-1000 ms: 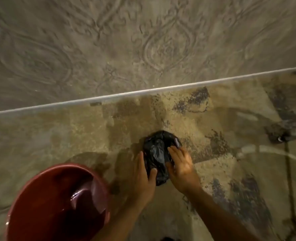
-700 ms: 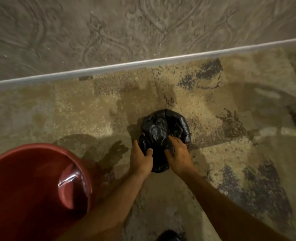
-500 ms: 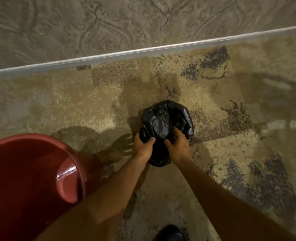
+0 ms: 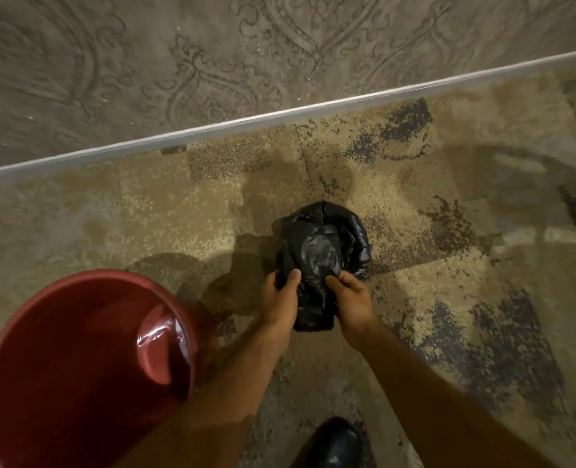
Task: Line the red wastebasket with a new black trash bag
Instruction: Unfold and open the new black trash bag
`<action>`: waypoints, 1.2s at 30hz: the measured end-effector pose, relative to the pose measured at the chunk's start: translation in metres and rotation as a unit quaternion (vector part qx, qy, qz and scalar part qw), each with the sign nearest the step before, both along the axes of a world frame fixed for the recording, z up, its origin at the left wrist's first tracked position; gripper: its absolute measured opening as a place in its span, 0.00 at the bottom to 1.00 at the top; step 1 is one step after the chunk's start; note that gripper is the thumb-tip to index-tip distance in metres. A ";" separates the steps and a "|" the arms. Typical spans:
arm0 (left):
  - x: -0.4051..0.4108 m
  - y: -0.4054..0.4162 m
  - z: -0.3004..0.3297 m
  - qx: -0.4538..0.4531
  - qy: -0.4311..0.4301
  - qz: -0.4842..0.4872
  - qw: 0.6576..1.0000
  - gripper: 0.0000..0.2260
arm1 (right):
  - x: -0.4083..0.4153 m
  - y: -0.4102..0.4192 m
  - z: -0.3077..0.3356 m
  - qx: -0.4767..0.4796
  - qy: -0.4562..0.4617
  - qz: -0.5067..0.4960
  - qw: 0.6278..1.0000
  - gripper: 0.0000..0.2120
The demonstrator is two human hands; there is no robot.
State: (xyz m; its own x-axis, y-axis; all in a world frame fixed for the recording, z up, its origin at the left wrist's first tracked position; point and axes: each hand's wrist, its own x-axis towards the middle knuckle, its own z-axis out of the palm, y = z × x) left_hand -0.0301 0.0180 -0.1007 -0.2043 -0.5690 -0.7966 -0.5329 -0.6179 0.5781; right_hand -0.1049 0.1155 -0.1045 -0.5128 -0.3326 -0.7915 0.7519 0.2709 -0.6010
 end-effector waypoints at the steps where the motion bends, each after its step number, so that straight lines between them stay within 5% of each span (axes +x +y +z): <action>1: 0.000 0.002 0.009 0.031 0.008 0.011 0.999 0.19 | 0.002 0.005 0.007 -0.017 -0.013 -0.017 1.000 0.12; 8: 0.011 -0.007 0.079 0.183 0.060 0.055 0.980 0.21 | 0.023 0.011 0.066 -0.023 -0.017 -0.062 0.998 0.07; 13: 0.020 -0.013 0.111 0.028 0.039 -0.002 0.999 0.13 | 0.048 0.026 0.095 -0.150 -0.038 -0.078 0.985 0.33; 16: 0.029 -0.017 0.128 -0.026 0.056 -0.046 0.997 0.10 | 0.067 0.026 0.112 -0.129 -0.022 -0.051 0.990 0.36; 18: 0.037 -0.019 0.134 -0.059 0.067 -0.079 0.993 0.03 | 0.080 0.023 0.118 -0.078 -0.010 -0.039 0.996 0.33; 22: 0.053 -0.026 0.140 -0.129 0.061 -0.065 0.988 0.05 | 0.090 0.028 0.131 -0.052 -0.016 -0.084 0.995 0.08; 26: 0.064 -0.044 0.144 -0.128 0.035 0.019 0.991 0.06 | 0.080 0.040 0.142 -0.073 -0.041 -0.122 0.989 0.14; 31: 0.065 -0.078 0.159 -0.116 0.036 0.087 0.989 0.07 | 0.067 0.076 0.148 -0.029 0.048 0.128 0.990 0.28; 34: 0.060 -0.093 0.178 -0.126 0.060 0.106 0.985 0.09 | 0.068 0.092 0.144 0.066 0.127 0.368 0.919 0.24; 36: 0.056 -0.099 0.188 -0.152 0.065 0.103 0.981 0.06 | 0.069 0.104 0.137 0.150 0.186 0.434 0.868 0.14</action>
